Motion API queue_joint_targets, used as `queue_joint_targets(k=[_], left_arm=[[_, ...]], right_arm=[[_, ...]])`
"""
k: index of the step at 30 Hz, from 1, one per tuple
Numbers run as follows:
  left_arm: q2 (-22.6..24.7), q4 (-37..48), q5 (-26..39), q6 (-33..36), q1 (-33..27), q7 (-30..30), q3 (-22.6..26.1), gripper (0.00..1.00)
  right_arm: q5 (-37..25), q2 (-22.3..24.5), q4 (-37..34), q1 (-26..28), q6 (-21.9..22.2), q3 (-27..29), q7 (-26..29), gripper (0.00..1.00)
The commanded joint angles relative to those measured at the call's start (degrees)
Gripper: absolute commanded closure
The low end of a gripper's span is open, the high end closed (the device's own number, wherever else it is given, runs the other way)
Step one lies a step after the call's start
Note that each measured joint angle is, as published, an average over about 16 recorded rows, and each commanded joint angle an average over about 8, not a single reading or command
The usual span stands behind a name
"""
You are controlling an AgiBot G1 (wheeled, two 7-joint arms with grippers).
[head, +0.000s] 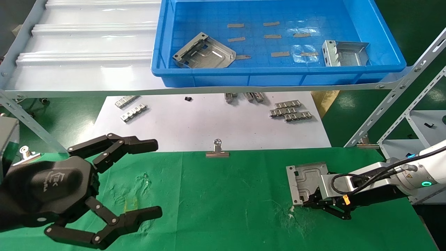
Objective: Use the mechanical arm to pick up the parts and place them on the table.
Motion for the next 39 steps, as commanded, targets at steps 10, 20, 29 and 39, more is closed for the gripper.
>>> queue_joint_targets(k=[10,20,29,39], left_arm=[[0.0,0.0,0.0,0.0,0.0,0.0,0.0,0.0],[0.0,0.0,0.0,0.0,0.0,0.0,0.0,0.0],[0.0,0.0,0.0,0.0,0.0,0.0,0.0,0.0],[-0.01,0.01,-0.01,-0.01,0.01,0.0,0.0,0.0]], right_arm=[[-0.12,-0.65,-1.64,0.05,3.26,0.02,-3.34,0.0],[1.22,0.7,-1.57,3.02,-4.21,0.88,-3.67,0.0],[7.98,3.2,-0.45,2.38,-9.03,5.09,1.22,0.0],[14.71,5.13,1.15,-0.79,-9.89,8.95,6.5,0.0]])
